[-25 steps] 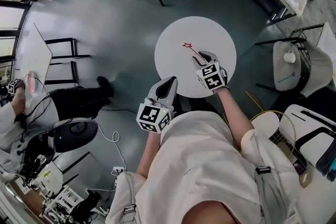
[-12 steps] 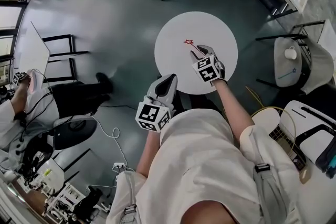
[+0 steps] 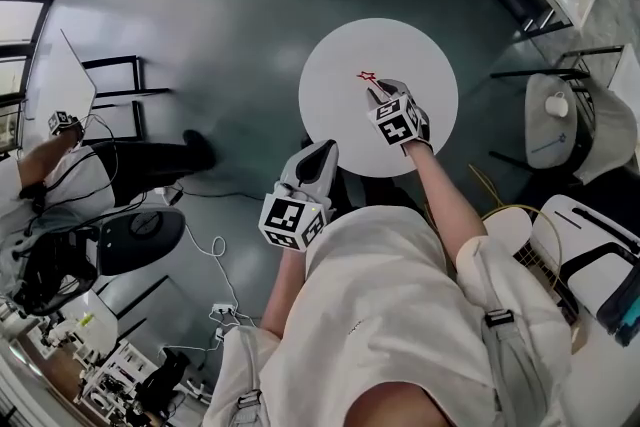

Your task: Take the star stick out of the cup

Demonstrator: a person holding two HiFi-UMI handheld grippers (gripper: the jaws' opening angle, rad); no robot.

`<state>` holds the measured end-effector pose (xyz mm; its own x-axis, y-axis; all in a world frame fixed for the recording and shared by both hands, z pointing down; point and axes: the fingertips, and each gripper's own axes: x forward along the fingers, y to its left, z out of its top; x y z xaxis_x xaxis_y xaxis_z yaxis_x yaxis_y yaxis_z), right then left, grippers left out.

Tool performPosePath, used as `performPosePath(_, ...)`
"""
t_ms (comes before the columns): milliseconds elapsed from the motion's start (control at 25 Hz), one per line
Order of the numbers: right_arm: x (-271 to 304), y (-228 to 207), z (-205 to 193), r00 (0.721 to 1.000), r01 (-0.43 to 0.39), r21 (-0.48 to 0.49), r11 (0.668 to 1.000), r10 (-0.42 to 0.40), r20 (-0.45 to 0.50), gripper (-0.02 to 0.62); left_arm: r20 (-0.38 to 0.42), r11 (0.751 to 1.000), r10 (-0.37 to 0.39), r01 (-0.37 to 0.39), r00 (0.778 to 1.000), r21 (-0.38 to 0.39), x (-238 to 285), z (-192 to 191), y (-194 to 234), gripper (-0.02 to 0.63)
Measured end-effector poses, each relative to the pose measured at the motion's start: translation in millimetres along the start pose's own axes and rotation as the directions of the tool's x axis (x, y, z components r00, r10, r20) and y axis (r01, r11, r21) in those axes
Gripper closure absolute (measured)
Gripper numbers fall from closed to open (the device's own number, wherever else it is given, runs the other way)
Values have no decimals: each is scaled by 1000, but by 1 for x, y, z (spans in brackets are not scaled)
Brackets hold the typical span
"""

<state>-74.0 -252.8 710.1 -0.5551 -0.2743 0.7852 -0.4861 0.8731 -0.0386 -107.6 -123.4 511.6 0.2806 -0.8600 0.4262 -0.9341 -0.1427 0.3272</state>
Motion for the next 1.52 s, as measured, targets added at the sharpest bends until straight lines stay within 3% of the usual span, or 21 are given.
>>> performPosePath(480, 6, -6, -3, 999, 43, -27, 999, -43, -15, 561, 4, 1000, 9, -9, 1000, 3, -7, -1, 1, 597)
performPosePath(1040, 3, -6, -6, 997, 75, -66, 995, -76, -16, 571, 15, 1000, 20, -20, 1000, -1, -13, -3, 1, 597)
performPosePath(1520, -12, -7, -6, 998, 63, -24, 998, -62, 28, 574, 19, 1000, 13, -13, 1000, 16, -12, -2, -10, 597)
